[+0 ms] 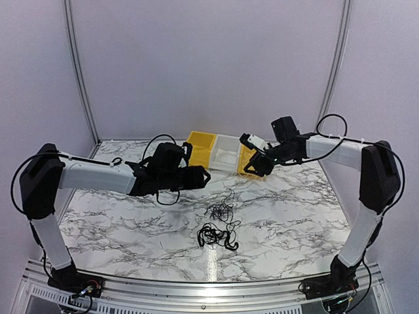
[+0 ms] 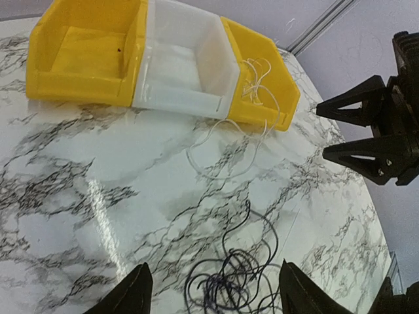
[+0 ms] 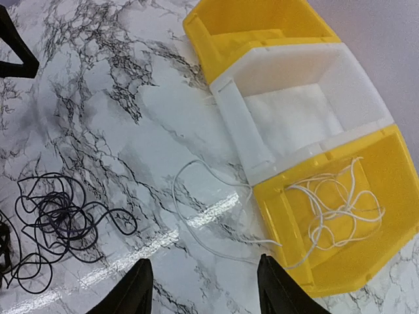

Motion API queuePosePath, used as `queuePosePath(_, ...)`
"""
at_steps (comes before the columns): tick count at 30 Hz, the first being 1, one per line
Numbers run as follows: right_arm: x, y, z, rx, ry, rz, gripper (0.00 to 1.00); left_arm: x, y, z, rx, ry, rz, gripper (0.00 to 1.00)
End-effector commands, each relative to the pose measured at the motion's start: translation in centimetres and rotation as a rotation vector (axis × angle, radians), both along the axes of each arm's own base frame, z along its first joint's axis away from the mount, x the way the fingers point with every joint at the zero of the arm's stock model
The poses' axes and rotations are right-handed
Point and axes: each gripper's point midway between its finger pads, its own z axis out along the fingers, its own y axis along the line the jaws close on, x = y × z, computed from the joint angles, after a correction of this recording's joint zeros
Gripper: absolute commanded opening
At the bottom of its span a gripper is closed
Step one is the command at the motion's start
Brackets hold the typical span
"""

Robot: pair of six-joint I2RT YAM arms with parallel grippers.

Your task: Untangle the cables

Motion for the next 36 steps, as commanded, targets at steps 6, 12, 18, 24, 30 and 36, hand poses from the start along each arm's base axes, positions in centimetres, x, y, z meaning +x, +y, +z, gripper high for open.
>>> queuePosePath(6, 0.5, 4.0, -3.9, -0.147, 0.053, 0.086, 0.54, -2.9, 6.4, -0.8, 0.069, -0.016, 0.072, 0.67)
queuePosePath(12, 3.9, 2.8, -5.1, -0.254, 0.024, -0.058, 0.51, -3.5, 7.1, -1.1, 0.077, -0.025, 0.067, 0.67)
queuePosePath(18, 6.0, 0.9, -6.5, -0.387, -0.043, -0.121, 0.46, -3.5, 7.4, -1.3, 0.079, -0.036, 0.066, 0.68)
queuePosePath(24, 6.6, 0.4, -7.2, -0.509, -0.16, -0.126, 0.47, -3.8, 7.7, -2.2, 0.072, -0.016, 0.076, 0.68)
queuePosePath(30, 5.8, 0.6, -8.5, -0.62, -0.259, -0.107, 0.56, -4.0, 7.9, -2.9, 0.073, 0.002, 0.08, 0.68)
queuePosePath(36, 6.1, 0.5, -9.2, -0.716, -0.345, -0.127, 0.55, -3.9, 7.6, -2.9, 0.063, 0.011, 0.071, 0.68)
